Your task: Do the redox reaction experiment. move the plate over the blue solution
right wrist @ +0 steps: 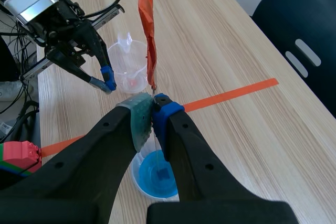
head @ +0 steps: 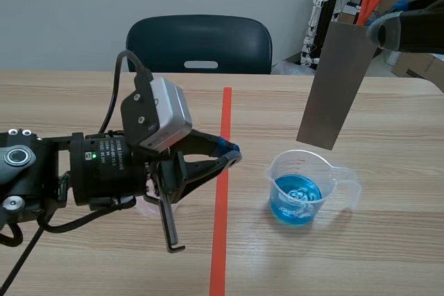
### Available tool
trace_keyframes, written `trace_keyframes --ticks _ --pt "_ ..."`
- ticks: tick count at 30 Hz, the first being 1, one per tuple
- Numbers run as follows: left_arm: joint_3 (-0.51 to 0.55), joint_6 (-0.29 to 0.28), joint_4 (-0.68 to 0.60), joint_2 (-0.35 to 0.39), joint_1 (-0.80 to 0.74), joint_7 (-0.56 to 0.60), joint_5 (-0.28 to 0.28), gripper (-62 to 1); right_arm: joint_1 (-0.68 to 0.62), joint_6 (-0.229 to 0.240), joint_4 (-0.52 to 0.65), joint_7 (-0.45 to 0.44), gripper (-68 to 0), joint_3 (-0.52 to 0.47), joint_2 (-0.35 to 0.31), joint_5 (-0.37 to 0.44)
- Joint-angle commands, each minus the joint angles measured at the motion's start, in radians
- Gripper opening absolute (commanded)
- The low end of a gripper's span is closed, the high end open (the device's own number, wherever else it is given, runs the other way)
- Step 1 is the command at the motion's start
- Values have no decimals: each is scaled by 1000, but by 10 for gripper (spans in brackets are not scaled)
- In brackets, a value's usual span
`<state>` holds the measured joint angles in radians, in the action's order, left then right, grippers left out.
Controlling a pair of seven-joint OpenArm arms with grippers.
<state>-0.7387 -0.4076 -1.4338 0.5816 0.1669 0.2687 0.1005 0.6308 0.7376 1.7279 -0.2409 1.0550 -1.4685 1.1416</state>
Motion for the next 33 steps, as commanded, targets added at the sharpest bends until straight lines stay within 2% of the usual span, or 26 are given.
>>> trace_keyframes --ticks 1,16,33 --pt "8 -7 -2 -17 14 16 7 -584 11 8 4 -15 -656 -14 -5 14" --pt "8 -27 2 -51 19 -1 6 -584 11 8 4 -15 -656 -14 -5 14" --pt "8 -26 2 -52 19 -1 6 -584 11 8 4 -12 -656 -14 -5 11"
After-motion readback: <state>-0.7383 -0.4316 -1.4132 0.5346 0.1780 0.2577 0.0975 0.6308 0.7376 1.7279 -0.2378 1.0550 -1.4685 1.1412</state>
